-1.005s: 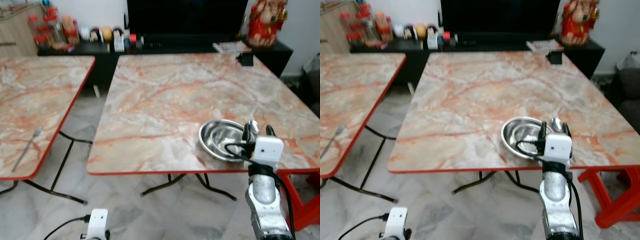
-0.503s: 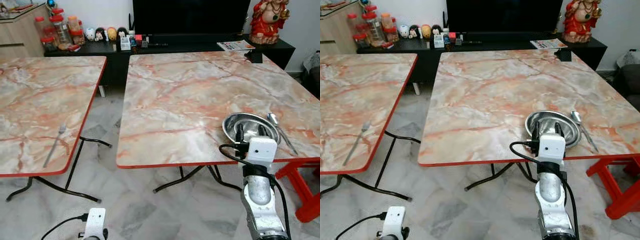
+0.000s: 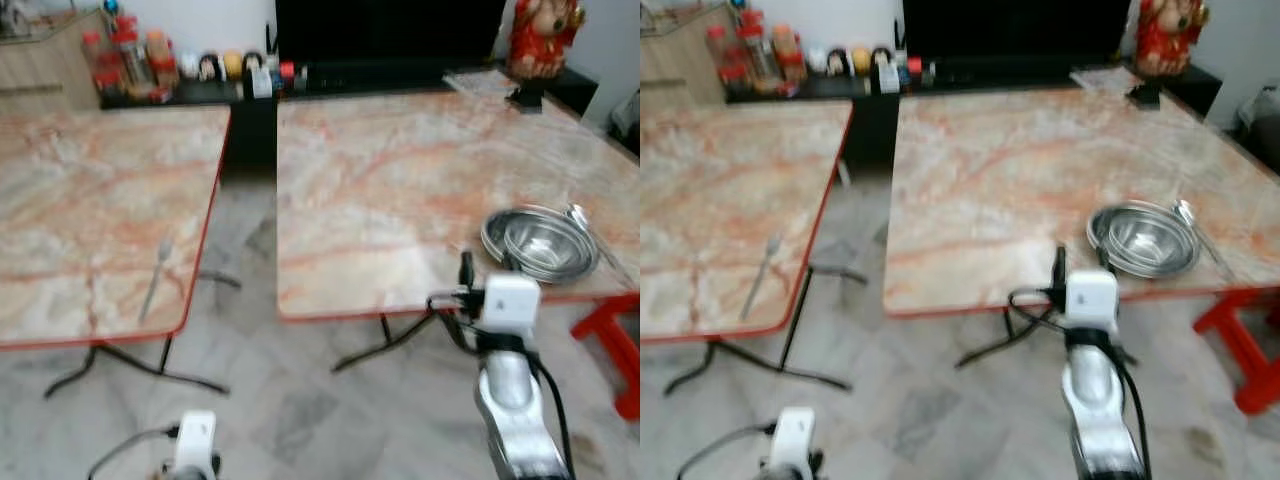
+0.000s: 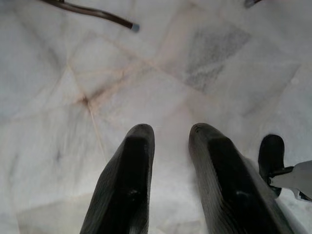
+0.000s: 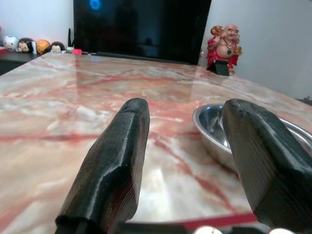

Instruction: Setting the table

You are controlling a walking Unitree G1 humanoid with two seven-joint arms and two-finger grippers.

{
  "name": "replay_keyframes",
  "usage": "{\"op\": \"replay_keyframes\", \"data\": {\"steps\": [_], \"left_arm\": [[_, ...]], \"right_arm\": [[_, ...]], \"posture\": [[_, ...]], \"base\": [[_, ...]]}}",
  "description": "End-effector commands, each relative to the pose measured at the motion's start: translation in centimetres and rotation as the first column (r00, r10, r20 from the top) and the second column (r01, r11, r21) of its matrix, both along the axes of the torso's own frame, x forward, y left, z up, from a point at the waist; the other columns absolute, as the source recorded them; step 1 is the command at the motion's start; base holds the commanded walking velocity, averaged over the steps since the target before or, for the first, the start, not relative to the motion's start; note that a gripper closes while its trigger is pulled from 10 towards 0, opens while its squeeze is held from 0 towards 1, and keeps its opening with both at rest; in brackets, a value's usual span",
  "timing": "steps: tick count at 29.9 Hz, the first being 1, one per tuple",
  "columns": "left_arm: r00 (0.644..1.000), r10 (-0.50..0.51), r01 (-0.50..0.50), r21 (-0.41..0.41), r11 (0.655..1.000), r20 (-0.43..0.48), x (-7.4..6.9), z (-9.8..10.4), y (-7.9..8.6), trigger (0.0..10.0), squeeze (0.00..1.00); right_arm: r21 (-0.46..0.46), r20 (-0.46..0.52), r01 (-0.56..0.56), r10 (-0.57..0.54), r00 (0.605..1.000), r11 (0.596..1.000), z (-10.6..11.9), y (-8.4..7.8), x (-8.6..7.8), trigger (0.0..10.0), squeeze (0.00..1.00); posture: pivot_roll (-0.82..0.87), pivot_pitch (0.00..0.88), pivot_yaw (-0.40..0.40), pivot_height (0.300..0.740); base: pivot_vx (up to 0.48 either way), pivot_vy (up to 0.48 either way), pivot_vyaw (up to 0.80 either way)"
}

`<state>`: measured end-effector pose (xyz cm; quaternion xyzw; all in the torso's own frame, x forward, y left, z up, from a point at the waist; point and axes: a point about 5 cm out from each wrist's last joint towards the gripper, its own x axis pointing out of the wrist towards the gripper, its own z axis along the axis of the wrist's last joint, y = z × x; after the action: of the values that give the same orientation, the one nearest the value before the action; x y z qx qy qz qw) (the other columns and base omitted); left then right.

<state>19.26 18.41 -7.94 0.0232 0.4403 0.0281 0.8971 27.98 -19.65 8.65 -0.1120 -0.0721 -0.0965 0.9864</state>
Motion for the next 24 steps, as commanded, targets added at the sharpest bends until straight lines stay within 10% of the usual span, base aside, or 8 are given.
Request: {"op": "replay_keyframes", "data": {"steps": [1,13,24], "left_arm": [[1.000,0.002,-0.002,0.015,1.000,-0.003,0.0,0.1,0.7,10.0,0.00],[1.000,-0.006,0.006,0.025,1.000,0.001,0.0,0.1,0.8,10.0,0.00],[1.000,-0.029,0.029,0.035,0.999,-0.003,0.1,0.1,0.8,10.0,0.00]], "right_arm": [[0.003,-0.040,-0.020,0.020,0.999,1.000,-1.0,0.4,-0.1,10.0,0.00],[0.061,-0.382,0.003,0.020,0.924,0.998,-8.8,-0.3,-3.3,10.0,0.00],[0.172,-0.637,0.156,-0.011,0.771,0.973,-13.6,-2.1,-6.9,10.0,0.00]], "posture": [[-0.09,0.000,0.016,0.725],[-0.08,0.000,0.011,0.725],[-0.08,0.000,0.023,0.725]], "base": [[0.000,0.274,0.00],[0.000,0.000,0.00],[0.000,0.000,0.00]]}}
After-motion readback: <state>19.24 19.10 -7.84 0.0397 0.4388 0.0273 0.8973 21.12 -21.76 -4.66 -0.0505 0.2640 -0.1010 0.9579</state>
